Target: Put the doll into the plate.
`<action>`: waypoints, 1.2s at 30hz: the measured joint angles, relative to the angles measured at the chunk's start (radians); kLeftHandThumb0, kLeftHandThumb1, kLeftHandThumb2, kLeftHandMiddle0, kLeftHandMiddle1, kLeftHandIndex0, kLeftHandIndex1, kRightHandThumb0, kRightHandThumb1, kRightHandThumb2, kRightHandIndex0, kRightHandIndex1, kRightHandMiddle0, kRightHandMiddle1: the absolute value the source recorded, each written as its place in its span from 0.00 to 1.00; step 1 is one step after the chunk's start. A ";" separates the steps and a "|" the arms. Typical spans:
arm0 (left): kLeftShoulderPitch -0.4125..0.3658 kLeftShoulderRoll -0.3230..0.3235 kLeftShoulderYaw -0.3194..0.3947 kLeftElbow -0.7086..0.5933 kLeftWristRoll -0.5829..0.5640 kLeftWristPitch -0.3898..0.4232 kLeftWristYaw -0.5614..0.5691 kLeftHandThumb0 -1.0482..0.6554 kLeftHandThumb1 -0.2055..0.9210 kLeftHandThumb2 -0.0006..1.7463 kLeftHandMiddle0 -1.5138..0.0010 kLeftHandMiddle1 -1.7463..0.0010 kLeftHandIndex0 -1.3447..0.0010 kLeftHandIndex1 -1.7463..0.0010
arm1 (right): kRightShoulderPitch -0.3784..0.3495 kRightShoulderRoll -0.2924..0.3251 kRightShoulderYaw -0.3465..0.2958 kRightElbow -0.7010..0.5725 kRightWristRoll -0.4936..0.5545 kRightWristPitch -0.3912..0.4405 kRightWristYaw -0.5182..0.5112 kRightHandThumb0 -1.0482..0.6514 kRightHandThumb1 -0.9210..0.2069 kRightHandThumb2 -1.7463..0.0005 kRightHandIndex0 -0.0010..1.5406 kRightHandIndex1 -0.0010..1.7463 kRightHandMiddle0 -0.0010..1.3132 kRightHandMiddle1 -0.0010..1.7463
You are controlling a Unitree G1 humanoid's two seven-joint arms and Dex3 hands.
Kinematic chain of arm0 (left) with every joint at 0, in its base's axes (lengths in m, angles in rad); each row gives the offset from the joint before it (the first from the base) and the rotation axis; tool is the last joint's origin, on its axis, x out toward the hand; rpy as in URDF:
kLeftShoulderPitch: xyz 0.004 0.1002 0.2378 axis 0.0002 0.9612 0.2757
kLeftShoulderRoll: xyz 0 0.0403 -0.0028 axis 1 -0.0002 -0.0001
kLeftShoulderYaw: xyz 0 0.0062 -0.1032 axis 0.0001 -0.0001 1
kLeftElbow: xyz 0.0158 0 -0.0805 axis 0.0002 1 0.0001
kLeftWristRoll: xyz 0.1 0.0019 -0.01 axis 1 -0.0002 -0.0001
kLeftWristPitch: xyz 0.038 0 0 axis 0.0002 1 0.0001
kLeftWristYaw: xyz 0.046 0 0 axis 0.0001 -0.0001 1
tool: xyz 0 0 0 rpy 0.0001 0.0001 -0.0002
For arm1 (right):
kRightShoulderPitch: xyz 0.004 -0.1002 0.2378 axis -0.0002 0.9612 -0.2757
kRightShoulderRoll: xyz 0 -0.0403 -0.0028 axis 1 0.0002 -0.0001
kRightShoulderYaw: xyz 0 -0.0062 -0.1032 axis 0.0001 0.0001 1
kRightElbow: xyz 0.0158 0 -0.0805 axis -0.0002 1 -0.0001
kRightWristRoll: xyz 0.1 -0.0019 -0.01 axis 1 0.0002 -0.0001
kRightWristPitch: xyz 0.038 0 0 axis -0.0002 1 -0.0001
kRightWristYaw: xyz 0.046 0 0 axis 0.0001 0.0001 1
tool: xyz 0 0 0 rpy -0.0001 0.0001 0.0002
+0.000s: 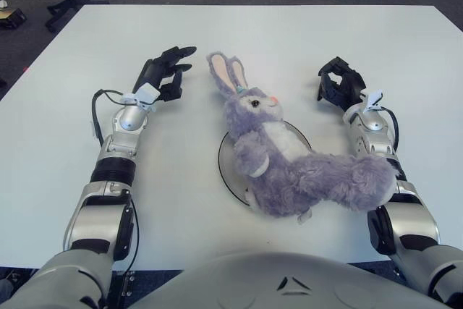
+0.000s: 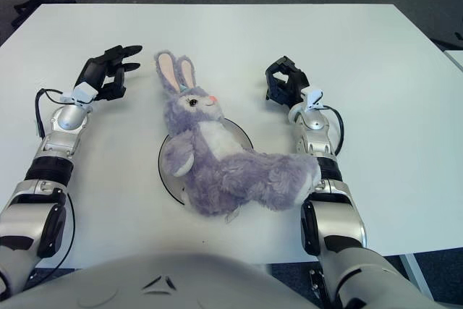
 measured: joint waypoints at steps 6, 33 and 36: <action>-0.053 0.005 -0.029 0.107 0.038 -0.067 0.066 0.36 1.00 0.32 0.58 0.26 0.62 0.22 | 0.003 0.004 -0.009 0.007 0.000 -0.019 -0.019 0.39 0.22 0.52 0.57 1.00 0.27 1.00; -0.108 -0.096 0.136 0.186 -0.325 0.084 -0.062 0.41 1.00 0.20 0.55 0.00 0.72 0.10 | 0.001 0.019 -0.070 0.082 -0.003 -0.142 -0.128 0.39 0.24 0.50 0.57 1.00 0.28 1.00; -0.095 -0.108 0.143 0.152 -0.338 0.116 -0.060 0.41 0.98 0.24 0.52 0.00 0.73 0.08 | -0.002 0.019 -0.070 0.088 -0.005 -0.148 -0.136 0.39 0.24 0.49 0.58 1.00 0.29 1.00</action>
